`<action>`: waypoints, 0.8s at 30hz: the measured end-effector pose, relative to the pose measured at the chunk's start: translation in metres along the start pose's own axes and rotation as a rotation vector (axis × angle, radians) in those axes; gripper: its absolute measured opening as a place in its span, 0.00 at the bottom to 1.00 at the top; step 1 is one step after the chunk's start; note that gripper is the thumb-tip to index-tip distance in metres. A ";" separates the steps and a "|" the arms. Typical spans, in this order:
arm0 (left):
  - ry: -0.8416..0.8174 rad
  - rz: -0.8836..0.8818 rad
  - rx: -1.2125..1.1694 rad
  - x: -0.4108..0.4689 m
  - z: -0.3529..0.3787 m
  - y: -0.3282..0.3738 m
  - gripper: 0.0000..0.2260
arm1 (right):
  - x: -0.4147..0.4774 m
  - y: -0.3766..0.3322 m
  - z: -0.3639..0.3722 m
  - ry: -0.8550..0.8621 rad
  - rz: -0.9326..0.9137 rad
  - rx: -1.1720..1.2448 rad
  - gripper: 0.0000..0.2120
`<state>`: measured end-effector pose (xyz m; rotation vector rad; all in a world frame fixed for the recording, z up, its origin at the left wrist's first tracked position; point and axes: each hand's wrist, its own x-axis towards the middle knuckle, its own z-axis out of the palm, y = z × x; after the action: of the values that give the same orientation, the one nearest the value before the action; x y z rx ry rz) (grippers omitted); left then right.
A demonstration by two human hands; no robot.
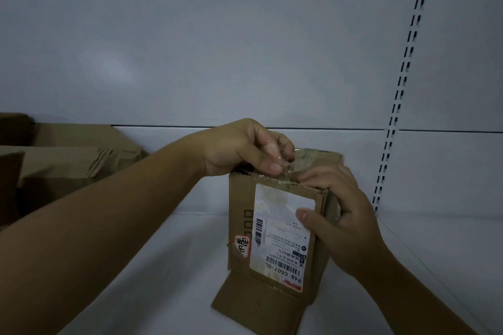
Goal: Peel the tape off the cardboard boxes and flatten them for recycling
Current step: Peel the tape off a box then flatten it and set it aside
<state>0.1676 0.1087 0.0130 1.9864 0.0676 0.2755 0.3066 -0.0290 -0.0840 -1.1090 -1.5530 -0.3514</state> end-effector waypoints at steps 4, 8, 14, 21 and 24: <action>-0.030 -0.031 -0.055 0.003 -0.003 -0.001 0.11 | 0.000 0.001 0.000 -0.002 0.013 0.005 0.11; -0.017 -0.015 -0.074 0.004 -0.003 -0.004 0.10 | -0.001 0.001 0.002 -0.008 0.020 -0.001 0.10; -0.041 0.035 -0.161 0.004 -0.006 -0.015 0.08 | 0.000 0.000 0.002 -0.013 0.032 0.010 0.09; 0.173 0.112 -0.494 -0.001 -0.007 -0.017 0.16 | -0.001 -0.001 0.000 -0.009 0.024 -0.044 0.08; 0.317 0.190 -0.384 -0.017 -0.012 -0.028 0.30 | -0.003 -0.007 -0.002 -0.030 0.066 -0.060 0.09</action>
<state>0.1506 0.1280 -0.0105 1.5557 0.0249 0.6745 0.3018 -0.0357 -0.0835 -1.2141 -1.5364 -0.3403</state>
